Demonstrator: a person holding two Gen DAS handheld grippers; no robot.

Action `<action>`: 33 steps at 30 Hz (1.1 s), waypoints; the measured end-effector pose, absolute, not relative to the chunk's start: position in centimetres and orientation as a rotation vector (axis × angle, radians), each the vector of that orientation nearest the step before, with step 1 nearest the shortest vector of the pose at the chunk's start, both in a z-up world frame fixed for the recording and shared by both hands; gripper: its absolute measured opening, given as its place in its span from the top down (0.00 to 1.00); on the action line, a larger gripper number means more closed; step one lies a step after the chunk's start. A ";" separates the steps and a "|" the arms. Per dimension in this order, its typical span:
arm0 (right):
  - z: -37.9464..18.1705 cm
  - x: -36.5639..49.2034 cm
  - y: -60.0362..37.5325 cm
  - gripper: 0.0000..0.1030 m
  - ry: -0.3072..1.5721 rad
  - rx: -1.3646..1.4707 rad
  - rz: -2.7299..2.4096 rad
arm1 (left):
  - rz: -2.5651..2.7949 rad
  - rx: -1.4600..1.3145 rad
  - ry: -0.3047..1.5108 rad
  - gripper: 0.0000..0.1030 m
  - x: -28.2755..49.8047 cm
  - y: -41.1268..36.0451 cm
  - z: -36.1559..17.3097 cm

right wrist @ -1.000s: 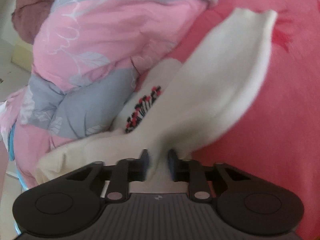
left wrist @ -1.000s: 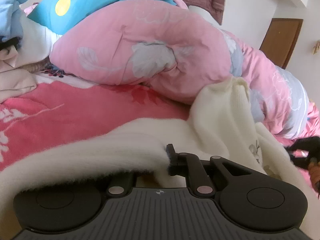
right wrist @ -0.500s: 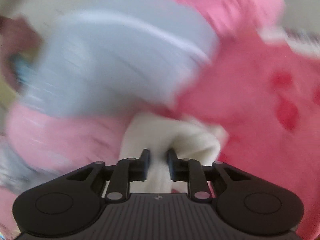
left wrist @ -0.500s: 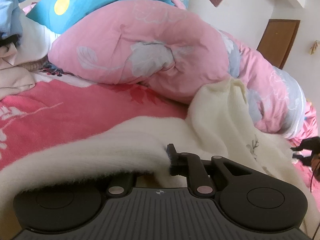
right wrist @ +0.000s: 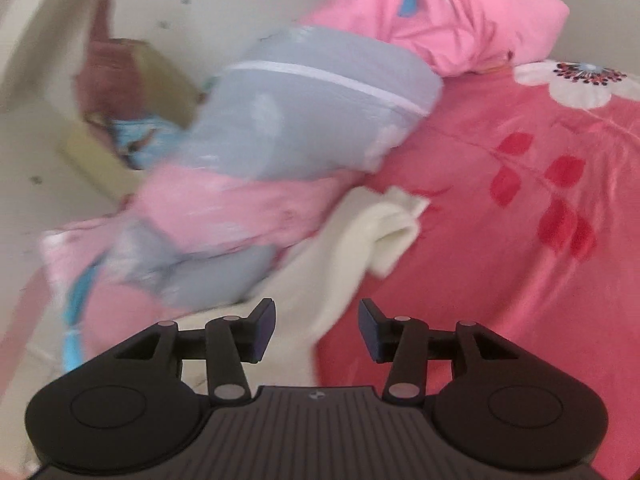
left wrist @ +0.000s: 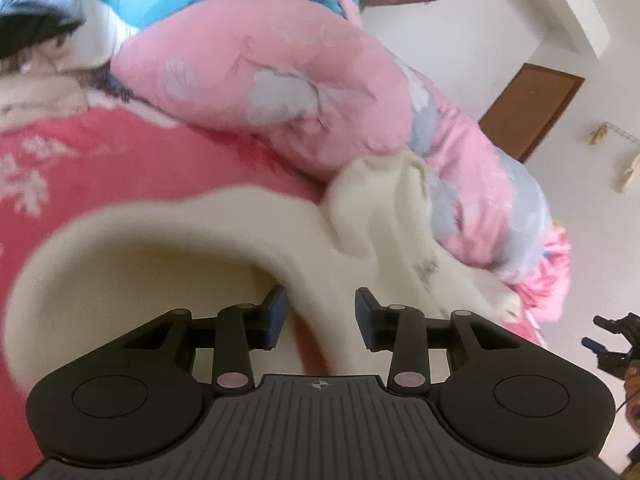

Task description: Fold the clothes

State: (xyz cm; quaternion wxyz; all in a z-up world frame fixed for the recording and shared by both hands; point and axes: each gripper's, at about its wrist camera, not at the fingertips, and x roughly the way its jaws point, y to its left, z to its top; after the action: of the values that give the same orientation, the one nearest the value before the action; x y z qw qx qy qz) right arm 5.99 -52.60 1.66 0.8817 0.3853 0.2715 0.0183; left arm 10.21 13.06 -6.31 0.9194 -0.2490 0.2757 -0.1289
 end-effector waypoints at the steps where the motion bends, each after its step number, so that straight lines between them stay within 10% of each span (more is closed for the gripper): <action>1: 2.0 4.8 -52.0 0.49 0.563 0.819 0.078 | -0.260 -0.517 0.569 0.64 9.7 13.1 -6.2; 22: -12.6 1.8 -43.4 0.39 0.460 1.184 0.376 | 0.099 -0.705 0.668 0.46 11.0 17.0 -3.6; 27: -12.2 1.4 -43.9 0.39 0.451 1.106 0.349 | 0.156 -0.599 0.634 0.87 13.2 16.5 -2.6; 33: -12.5 1.0 -44.5 0.39 0.439 1.119 0.337 | 0.224 -0.473 0.592 0.92 15.8 15.9 -1.3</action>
State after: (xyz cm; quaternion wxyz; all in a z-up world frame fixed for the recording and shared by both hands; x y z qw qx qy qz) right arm 1.02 -44.53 -12.54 0.8114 0.5240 0.2053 0.1578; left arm 15.84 15.89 -1.29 0.9230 -0.2303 0.2883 0.1090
